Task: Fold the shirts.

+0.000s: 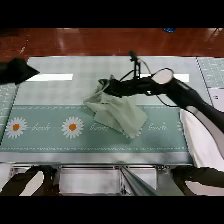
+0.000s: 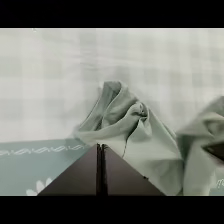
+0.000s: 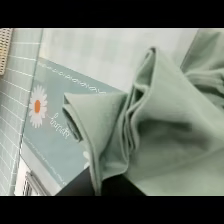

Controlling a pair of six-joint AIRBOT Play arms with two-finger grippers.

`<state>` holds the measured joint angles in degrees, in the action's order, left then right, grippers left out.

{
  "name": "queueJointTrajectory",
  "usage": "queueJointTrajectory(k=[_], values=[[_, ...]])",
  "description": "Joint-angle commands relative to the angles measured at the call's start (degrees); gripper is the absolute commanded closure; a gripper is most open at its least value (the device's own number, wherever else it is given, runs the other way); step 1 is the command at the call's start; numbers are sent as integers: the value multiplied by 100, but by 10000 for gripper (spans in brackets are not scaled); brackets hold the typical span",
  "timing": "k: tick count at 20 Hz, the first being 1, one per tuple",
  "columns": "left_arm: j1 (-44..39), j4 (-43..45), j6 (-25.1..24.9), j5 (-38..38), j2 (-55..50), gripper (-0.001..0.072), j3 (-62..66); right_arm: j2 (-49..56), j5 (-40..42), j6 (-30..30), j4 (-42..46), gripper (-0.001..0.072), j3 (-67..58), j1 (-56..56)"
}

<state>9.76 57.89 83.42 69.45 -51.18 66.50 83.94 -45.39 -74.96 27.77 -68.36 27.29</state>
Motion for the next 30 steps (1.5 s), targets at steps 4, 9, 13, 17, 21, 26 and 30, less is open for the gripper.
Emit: queueJointTrajectory(k=[4, 9, 13, 17, 21, 26, 30], values=[[-48, -68, -70, -496, 1043, 687, -1961, 1467, -11, 13, -238, 295, -1049, 197], [-44, -63, -92, -717, 1019, 687, -2448, 192, -2446, -420, 1036, 300, -1027, -1290], [-48, -63, -92, -772, 1014, 687, -2459, -2184, -2918, -3416, 6234, 300, 529, -1569], [-50, -68, -87, -796, 1014, 687, -2459, -4382, -1093, -4894, 5755, 300, 3532, -1493], [-50, -70, -85, -793, 1012, 687, -2459, -4433, 258, -4083, 3049, 300, 5042, -1493], [-48, -70, -90, -796, 966, 687, -2479, -3010, 1016, -1998, 483, 300, 5152, -1491], [-50, -70, -87, -791, 940, 687, -2516, -1508, 804, -173, -1410, 301, 4623, -1185]])
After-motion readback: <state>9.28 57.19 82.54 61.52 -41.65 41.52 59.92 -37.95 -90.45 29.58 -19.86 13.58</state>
